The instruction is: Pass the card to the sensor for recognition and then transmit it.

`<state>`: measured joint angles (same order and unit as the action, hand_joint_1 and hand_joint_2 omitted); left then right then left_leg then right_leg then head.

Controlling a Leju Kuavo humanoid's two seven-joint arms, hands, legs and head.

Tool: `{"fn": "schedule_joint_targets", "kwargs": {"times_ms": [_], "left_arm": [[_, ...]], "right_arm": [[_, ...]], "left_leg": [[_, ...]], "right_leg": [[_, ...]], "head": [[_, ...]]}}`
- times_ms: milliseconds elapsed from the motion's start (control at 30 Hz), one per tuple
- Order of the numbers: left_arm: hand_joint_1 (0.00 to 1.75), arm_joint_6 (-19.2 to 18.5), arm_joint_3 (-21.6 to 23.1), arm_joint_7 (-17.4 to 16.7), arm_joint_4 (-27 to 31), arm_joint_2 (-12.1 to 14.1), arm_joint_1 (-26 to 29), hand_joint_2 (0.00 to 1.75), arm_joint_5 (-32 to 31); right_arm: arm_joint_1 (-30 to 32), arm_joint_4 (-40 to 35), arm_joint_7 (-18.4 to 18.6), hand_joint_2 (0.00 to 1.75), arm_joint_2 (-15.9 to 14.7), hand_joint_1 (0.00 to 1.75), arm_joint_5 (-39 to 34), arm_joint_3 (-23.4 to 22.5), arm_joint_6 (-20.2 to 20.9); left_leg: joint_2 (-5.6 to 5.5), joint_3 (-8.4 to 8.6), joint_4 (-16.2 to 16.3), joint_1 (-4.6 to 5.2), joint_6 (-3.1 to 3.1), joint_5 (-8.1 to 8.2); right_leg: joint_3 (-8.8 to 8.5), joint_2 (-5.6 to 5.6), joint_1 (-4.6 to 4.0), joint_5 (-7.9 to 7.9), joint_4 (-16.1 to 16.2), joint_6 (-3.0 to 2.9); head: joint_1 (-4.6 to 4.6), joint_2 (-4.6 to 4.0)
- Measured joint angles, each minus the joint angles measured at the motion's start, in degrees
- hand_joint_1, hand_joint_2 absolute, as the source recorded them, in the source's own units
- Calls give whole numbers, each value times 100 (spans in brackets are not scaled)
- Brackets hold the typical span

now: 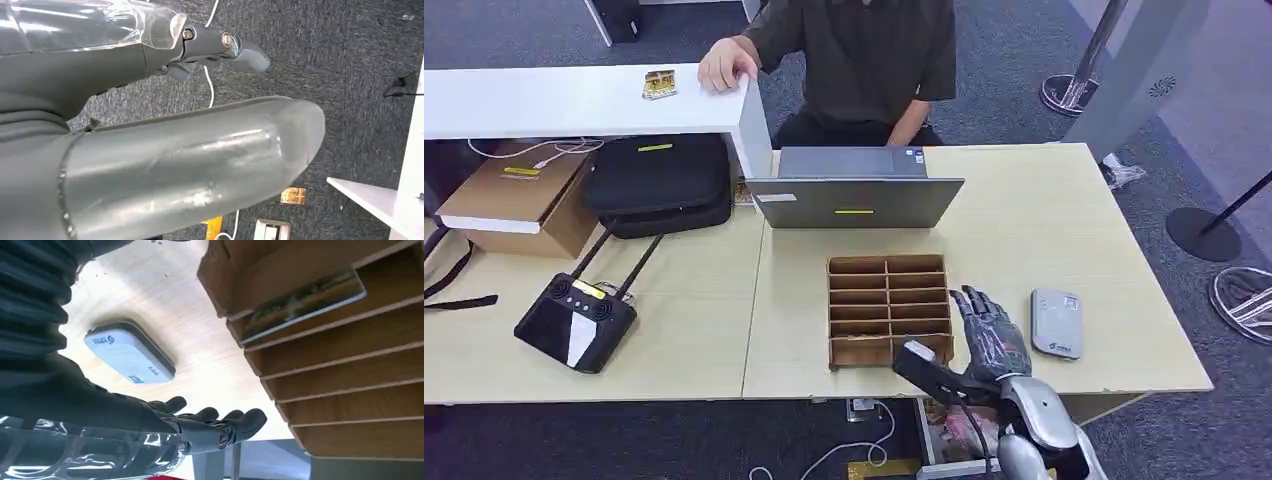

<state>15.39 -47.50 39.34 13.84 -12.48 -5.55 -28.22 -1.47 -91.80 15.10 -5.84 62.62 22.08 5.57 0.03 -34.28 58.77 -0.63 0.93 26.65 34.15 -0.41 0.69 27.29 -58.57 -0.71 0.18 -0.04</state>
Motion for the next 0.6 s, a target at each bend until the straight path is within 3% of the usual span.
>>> {"fn": "schedule_joint_targets", "kwargs": {"times_ms": [267, 600], "left_arm": [[0, -2, -2, -11, 0, 7, 1, 0, -17], [0, -46, -2, -20, 0, 7, -30, 0, -83]], "right_arm": [[145, -29, -8, 175, 22, 0, 101, -136, -41], [-43, 33, -127, 175, 354, 0, 94, -147, -155]], "left_leg": [[1, 0, 0, 0, 0, 0], [1, 1, 0, -1, 2, -2]], "right_leg": [[0, 1, 0, 0, -1, 0], [-1, 2, -1, 0, -2, 0]], "head": [[0, 0], [0, 0]]}}
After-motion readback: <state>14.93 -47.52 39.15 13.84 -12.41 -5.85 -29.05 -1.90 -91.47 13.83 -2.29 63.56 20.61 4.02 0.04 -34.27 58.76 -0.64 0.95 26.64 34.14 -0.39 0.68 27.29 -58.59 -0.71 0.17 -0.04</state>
